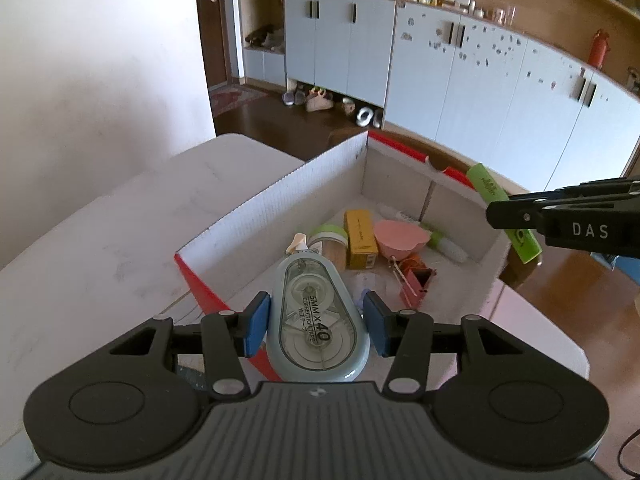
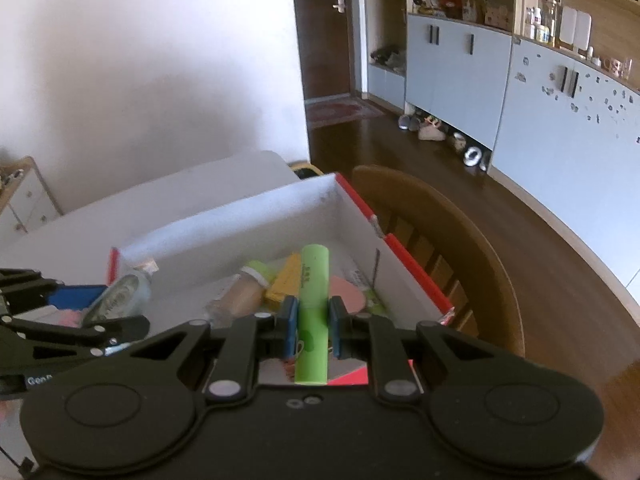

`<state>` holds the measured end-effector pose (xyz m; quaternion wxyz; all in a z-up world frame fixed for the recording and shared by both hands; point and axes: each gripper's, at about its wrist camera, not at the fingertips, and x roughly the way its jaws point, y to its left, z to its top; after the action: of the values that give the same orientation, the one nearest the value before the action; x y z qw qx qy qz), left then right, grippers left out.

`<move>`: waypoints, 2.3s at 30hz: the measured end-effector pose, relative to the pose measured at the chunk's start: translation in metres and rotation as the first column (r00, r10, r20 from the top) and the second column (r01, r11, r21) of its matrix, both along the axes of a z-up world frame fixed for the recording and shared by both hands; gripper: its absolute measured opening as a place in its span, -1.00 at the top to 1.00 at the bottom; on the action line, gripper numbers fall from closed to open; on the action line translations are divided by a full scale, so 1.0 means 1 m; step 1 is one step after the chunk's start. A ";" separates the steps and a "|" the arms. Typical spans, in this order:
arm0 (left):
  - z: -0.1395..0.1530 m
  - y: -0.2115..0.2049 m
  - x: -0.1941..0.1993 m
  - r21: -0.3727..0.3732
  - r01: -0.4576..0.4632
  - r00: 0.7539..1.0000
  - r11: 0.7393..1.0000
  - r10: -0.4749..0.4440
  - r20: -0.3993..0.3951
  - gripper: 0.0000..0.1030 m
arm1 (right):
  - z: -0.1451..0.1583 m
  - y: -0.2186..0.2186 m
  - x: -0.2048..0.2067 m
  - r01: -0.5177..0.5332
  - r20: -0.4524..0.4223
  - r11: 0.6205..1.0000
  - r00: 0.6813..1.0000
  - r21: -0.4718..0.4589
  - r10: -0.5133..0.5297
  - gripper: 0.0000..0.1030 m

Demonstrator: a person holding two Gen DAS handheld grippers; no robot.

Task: Organize rigid objects
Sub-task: 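Carry the correction tape and green highlighter over the cardboard box, then lower both items into the box and open both grippers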

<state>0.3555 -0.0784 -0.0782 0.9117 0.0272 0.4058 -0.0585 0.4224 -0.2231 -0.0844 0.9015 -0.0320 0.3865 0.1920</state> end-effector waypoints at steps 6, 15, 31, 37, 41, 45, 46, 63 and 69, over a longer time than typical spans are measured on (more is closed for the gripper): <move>-0.021 -0.001 0.030 0.042 -0.011 0.999 0.999 0.013 -0.044 0.03 | -0.021 0.003 0.020 -0.001 -0.045 1.000 0.999 -0.016 0.000 0.70; -0.045 0.003 0.071 0.079 -0.028 0.993 0.996 0.036 -0.112 0.03 | -0.052 0.017 0.047 -0.017 -0.097 0.997 0.995 -0.069 0.010 0.70; -0.064 -0.012 0.109 0.116 0.013 0.977 0.993 0.012 -0.211 0.03 | -0.066 0.026 0.050 -0.050 -0.134 0.992 0.990 -0.111 0.035 0.69; -0.063 -0.011 0.113 0.095 0.011 0.973 0.995 0.011 -0.230 0.03 | -0.064 0.025 0.053 -0.058 -0.144 0.994 0.988 -0.089 0.045 0.67; -0.064 -0.010 0.111 0.074 -0.005 0.972 0.997 0.022 -0.234 0.02 | -0.063 0.024 0.052 -0.070 -0.146 0.994 0.988 -0.088 0.056 0.62; -0.065 -0.007 0.108 0.050 -0.038 0.971 0.998 0.049 -0.233 0.02 | -0.061 0.023 0.050 -0.069 -0.140 0.995 0.988 -0.077 0.057 0.55; -0.064 -0.006 0.107 0.047 -0.043 0.971 0.998 0.053 -0.233 0.02 | -0.061 0.023 0.050 -0.068 -0.140 0.995 0.988 -0.072 0.058 0.54; -0.039 0.001 0.076 -0.020 -0.067 0.985 0.998 0.063 -0.160 -0.01 | -0.040 0.021 0.024 -0.054 -0.108 0.998 0.993 -0.031 0.051 -0.12; -0.023 0.009 0.058 -0.042 -0.067 0.988 0.997 0.060 -0.139 -0.01 | -0.021 0.024 0.002 -0.065 -0.075 0.998 0.995 -0.019 0.063 -0.32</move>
<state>0.4135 -0.0691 -0.1007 0.8833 -0.0112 0.4669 -0.0406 0.4248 -0.1994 -0.1051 0.8795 -0.0469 0.4205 0.2177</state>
